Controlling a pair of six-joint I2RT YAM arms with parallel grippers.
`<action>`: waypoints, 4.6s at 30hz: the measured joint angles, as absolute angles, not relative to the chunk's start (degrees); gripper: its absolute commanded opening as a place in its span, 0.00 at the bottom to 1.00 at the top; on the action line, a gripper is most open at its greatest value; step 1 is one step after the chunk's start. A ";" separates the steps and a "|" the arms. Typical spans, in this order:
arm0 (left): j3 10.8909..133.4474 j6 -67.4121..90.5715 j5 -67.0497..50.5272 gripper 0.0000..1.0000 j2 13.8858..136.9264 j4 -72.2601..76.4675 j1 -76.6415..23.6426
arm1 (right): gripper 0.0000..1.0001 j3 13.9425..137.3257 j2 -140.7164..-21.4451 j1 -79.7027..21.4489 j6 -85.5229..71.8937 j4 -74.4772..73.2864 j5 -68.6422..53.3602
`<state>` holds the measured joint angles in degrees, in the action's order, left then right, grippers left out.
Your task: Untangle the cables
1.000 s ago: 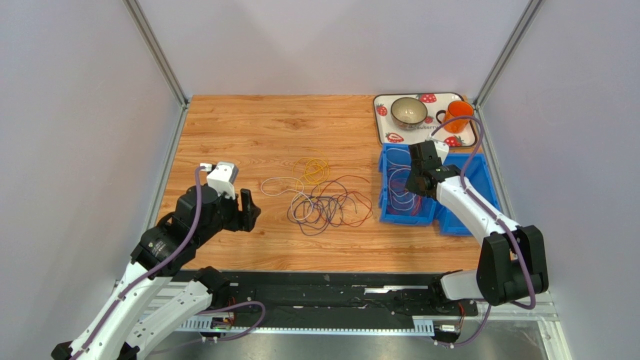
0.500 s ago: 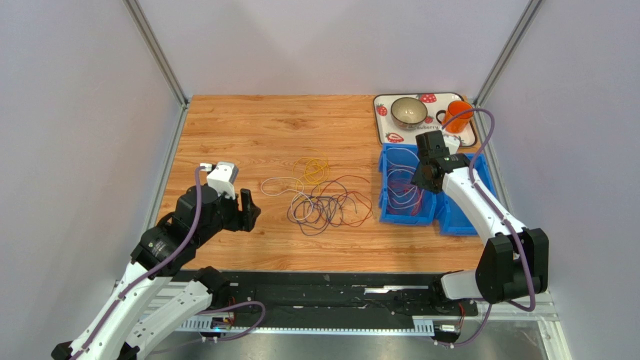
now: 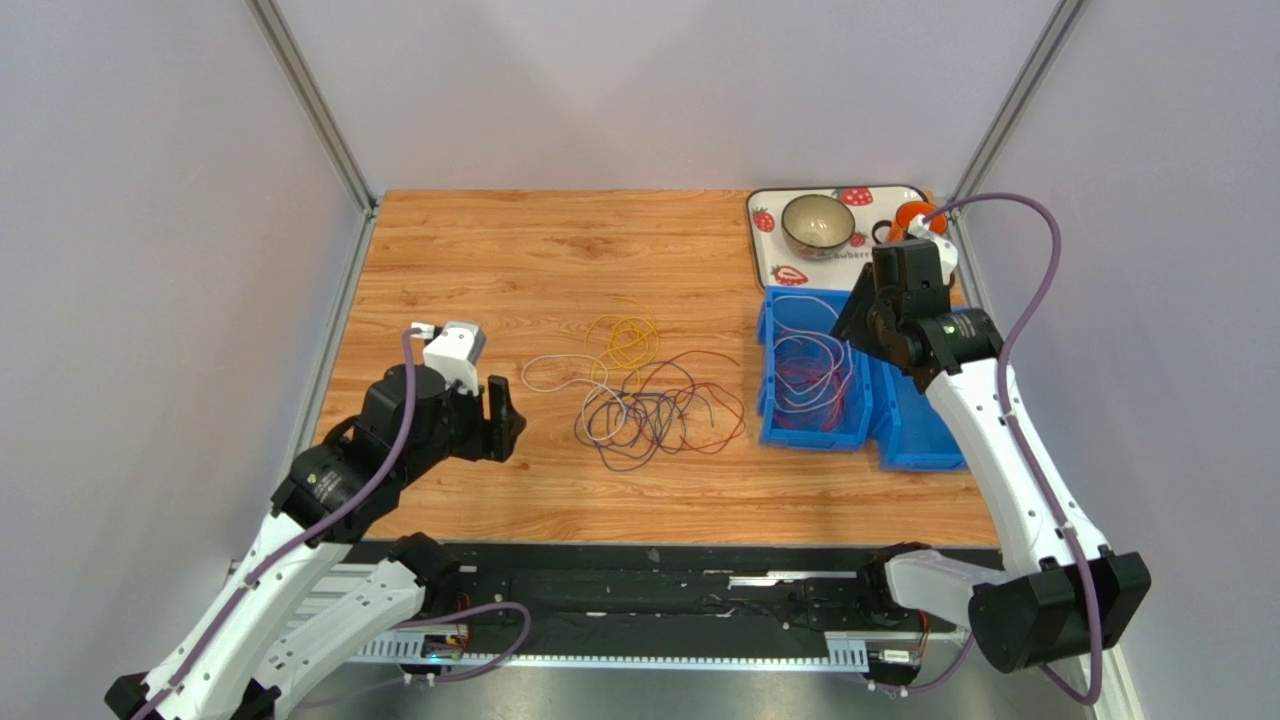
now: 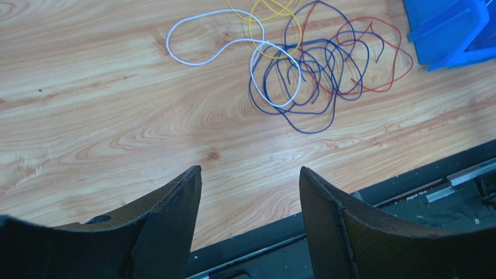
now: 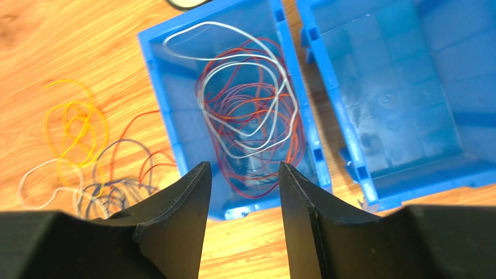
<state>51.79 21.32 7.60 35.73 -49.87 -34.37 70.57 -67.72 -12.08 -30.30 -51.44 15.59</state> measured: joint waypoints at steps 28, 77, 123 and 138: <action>49.43 37.17 5.63 0.61 68.97 -28.21 -34.39 | 0.47 55.02 -58.78 -23.46 -31.94 -43.81 -1.28; 49.45 81.71 12.51 0.37 95.77 -8.71 -28.10 | 0.45 51.37 -55.02 -23.46 -26.37 -42.54 -2.59; 74.85 44.31 4.95 0.00 70.54 -26.68 -28.27 | 0.45 51.51 -52.86 -23.46 -28.12 -42.15 -8.82; 74.72 44.80 -8.73 0.00 73.32 -22.83 -36.27 | 0.48 54.00 -45.98 -23.75 -28.77 -30.41 -26.33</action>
<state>74.72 44.80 -8.73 73.32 -22.83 -36.27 54.00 -45.98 -23.75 -28.77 -30.41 -26.33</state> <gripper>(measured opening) 0.007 0.479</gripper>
